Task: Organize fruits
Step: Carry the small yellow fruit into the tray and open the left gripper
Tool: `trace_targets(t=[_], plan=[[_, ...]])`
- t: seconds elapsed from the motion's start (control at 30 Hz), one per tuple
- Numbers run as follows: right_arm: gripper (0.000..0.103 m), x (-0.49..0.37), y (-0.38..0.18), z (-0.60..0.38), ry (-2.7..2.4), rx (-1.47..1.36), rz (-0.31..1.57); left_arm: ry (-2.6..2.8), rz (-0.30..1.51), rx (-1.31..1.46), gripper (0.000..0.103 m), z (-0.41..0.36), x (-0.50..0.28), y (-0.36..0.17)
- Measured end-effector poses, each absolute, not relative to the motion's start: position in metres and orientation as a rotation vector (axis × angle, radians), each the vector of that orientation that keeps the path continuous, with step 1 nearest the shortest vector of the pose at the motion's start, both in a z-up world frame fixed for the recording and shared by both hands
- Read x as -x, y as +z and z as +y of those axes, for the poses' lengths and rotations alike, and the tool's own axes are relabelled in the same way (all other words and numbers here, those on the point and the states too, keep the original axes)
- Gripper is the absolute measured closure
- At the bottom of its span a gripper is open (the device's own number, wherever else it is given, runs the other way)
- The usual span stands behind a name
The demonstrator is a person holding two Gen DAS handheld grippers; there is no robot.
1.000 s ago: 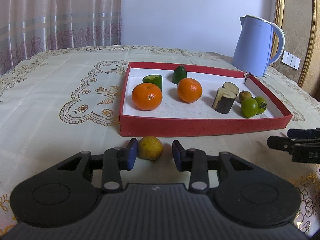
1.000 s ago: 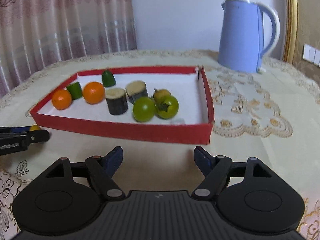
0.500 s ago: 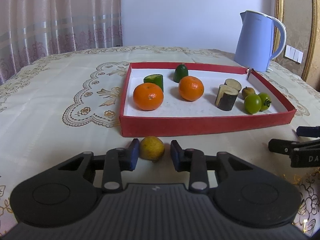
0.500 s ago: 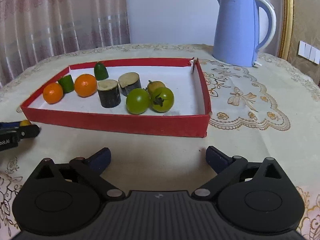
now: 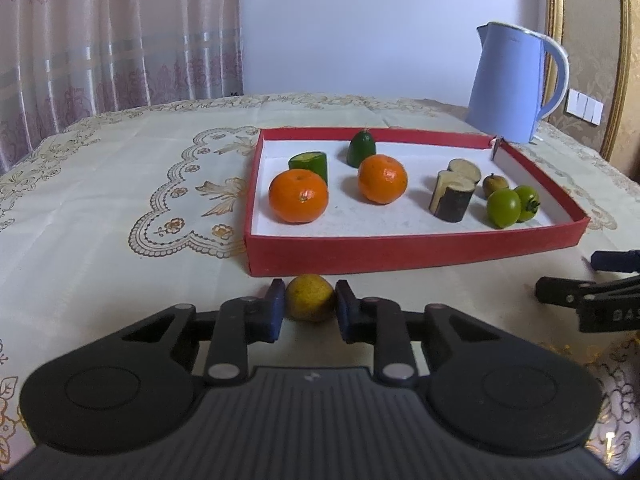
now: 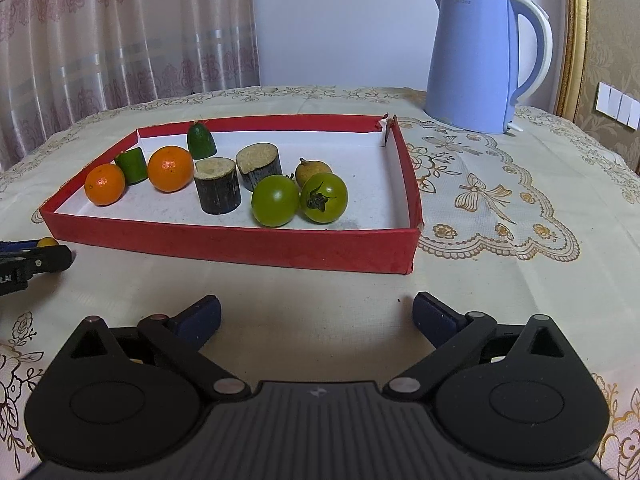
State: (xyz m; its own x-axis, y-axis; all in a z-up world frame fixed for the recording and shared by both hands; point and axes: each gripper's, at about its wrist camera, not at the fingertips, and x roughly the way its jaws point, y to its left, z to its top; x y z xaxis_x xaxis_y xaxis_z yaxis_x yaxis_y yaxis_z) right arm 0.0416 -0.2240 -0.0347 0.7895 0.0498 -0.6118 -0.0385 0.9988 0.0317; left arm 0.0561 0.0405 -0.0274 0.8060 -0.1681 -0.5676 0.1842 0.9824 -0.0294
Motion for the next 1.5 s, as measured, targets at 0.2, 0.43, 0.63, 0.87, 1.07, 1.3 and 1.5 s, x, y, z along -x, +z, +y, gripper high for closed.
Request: trace_targets(t=[0.2, 0.43, 0.63, 0.87, 1.07, 1.3, 1.5], plan=[[0.000, -0.041, -0.035, -0.224, 0.047, -0.017, 0.659, -0.221, 0.557, -0.048, 0.079, 0.031, -0.049, -0.001], [0.000, -0.041, -0.035, -0.224, 0.048, -0.018, 0.659, -0.231, 0.532, -0.078, 0.079, 0.008, -0.075, 0.015], [0.000, -0.041, -0.034, -0.225, 0.048, -0.019, 0.659, -0.193, 0.574, -0.093, 0.079, -0.007, -0.115, 0.001], [0.000, -0.041, -0.035, -0.225, 0.048, -0.019, 0.659, -0.181, 0.574, -0.104, 0.079, -0.013, -0.132, -0.008], [0.000, -0.041, -0.034, -0.224, 0.047, -0.016, 0.659, -0.186, 0.593, -0.103, 0.079, -0.019, -0.137, -0.016], [0.000, -0.041, -0.034, -0.223, 0.047, -0.015, 0.659, -0.183, 0.644, -0.082, 0.079, -0.015, -0.145, -0.025], [0.000, -0.041, -0.034, -0.223, 0.047, -0.015, 0.659, -0.182, 0.640, -0.081, 0.078, -0.015, -0.144, -0.026]])
